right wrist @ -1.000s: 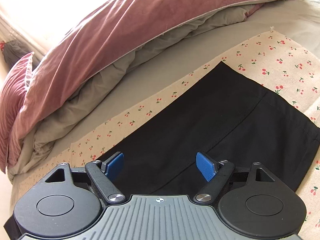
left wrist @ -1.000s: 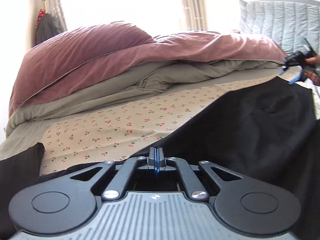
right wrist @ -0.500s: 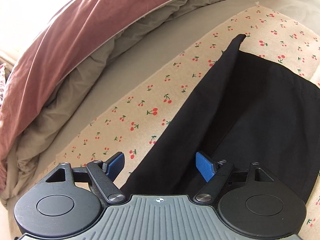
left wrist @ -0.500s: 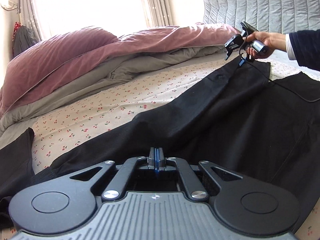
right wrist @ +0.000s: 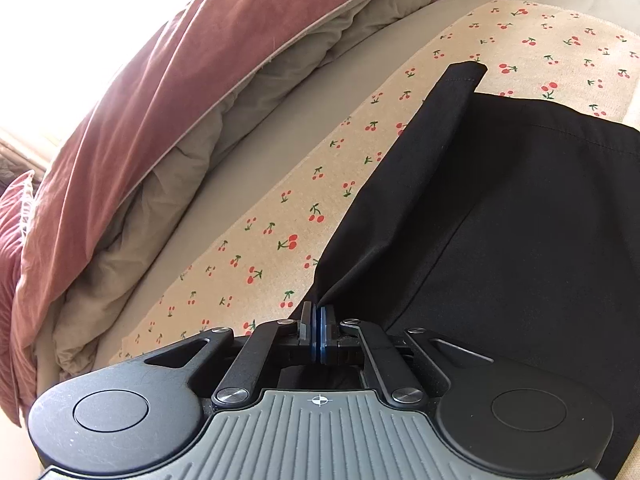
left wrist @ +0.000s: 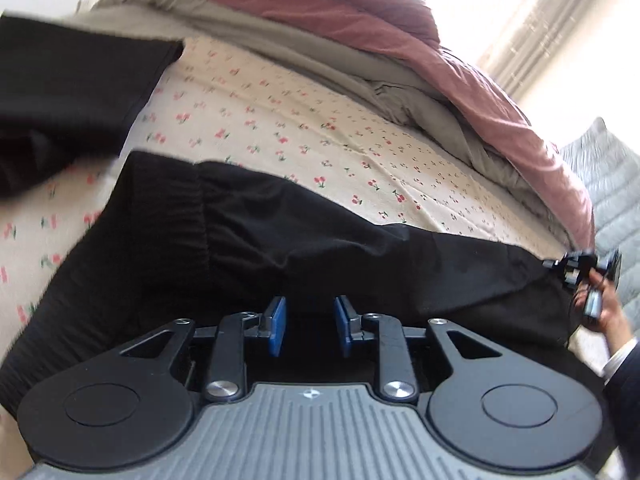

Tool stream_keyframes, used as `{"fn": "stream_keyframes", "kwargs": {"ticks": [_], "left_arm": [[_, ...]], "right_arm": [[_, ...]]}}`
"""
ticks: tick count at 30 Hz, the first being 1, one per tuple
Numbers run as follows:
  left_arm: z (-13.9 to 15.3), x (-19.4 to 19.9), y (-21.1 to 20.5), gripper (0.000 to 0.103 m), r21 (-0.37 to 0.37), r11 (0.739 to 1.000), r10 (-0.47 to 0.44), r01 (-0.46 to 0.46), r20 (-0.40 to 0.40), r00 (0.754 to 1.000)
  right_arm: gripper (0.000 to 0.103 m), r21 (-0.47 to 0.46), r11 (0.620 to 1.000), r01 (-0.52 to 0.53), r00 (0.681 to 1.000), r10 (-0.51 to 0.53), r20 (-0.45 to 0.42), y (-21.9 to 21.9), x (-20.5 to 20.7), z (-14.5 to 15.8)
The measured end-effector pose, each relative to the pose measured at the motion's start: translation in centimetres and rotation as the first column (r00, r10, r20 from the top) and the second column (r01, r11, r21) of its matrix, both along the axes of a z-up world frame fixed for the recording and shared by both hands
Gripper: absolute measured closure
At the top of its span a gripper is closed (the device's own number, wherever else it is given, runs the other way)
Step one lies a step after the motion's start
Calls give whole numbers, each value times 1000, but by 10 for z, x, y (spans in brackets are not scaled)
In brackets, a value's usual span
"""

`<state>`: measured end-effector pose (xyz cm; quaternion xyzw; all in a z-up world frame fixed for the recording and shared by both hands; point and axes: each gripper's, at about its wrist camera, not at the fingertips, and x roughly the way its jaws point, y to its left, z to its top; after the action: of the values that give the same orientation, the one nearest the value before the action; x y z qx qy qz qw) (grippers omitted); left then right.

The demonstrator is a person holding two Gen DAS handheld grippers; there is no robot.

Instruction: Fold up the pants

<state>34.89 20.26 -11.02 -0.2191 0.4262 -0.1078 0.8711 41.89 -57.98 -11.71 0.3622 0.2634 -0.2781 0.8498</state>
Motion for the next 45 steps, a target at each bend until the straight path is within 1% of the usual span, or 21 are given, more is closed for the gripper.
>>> {"fn": "stream_keyframes", "kwargs": {"ticks": [1,5,8,9,10,11,12,15,17,19,22,25,27,29,30,32,34,38,42,44,45], "left_arm": [[-2,-2,4,69,-57,998,27,-29,-24,999],[-12,-3,11,45,-235,961,133,-145,-69,989],[-20,15,13,42,-320,913,239,-252,-81,968],[-22,22,13,49,-312,906,272,-285,-85,958],[-21,27,12,67,-267,908,314,-323,-79,946],[-19,31,10,99,-200,909,357,-365,-76,931],[-14,31,11,101,-157,899,404,-408,-59,913],[13,24,12,101,-163,882,450,-441,22,893],[35,15,18,101,-199,868,473,-455,54,879],[55,-4,29,101,-258,842,502,-473,58,863],[70,-41,47,101,-305,833,503,-462,68,861],[68,-72,57,101,-250,870,456,-425,84,886],[60,-81,55,101,-156,908,399,-389,36,916],[53,-85,48,101,-20,945,326,-326,1,945],[50,-86,44,101,43,953,299,-299,-12,954],[44,-88,40,101,104,961,260,-254,-47,964],[37,-103,43,100,141,967,225,-214,-65,972],[36,-119,37,100,248,955,178,-163,-37,983],[37,-124,39,98,259,957,153,-133,-60,986],[37,-121,40,93,267,957,139,-112,-87,986],[39,-121,40,87,278,954,140,-108,-96,986]], "right_arm": [[103,5,1000,-3,1000,3,9,0,-4,1],[103,24,1000,-18,998,17,67,-1,-20,13],[103,9,1000,-26,996,25,86,5,-29,25],[103,-1,1000,-29,996,29,82,8,-32,29],[103,-8,1000,-30,997,31,78,11,-35,34],[103,-10,999,-33,996,33,79,13,-40,40],[103,-12,999,-37,996,38,85,15,-44,46],[103,-46,997,-69,991,73,109,25,-64,79],[103,-94,990,-103,980,117,158,42,-84,110],[103,-167,973,-157,953,193,233,68,-121,140],[103,-242,945,-221,920,284,270,106,-202,164],[103,-239,944,-229,932,283,226,132,-292,150],[103,-154,966,-210,955,236,179,138,-344,118],[103,-97,979,-179,979,187,85,146,-375,80],[103,-47,986,-157,986,160,53,145,-386,61],[103,47,994,-96,995,96,-2,141,-402,32],[99,71,996,-51,998,54,-40,140,-412,25],[94,-37,997,-62,996,59,-64,152,-415,46],[92,-74,995,-74,992,66,-104,149,-418,47],[77,-112,992,-60,994,49,-100,143,-417,49],[56,-138,988,-62,994,48,-99,139,-412,52]]}}
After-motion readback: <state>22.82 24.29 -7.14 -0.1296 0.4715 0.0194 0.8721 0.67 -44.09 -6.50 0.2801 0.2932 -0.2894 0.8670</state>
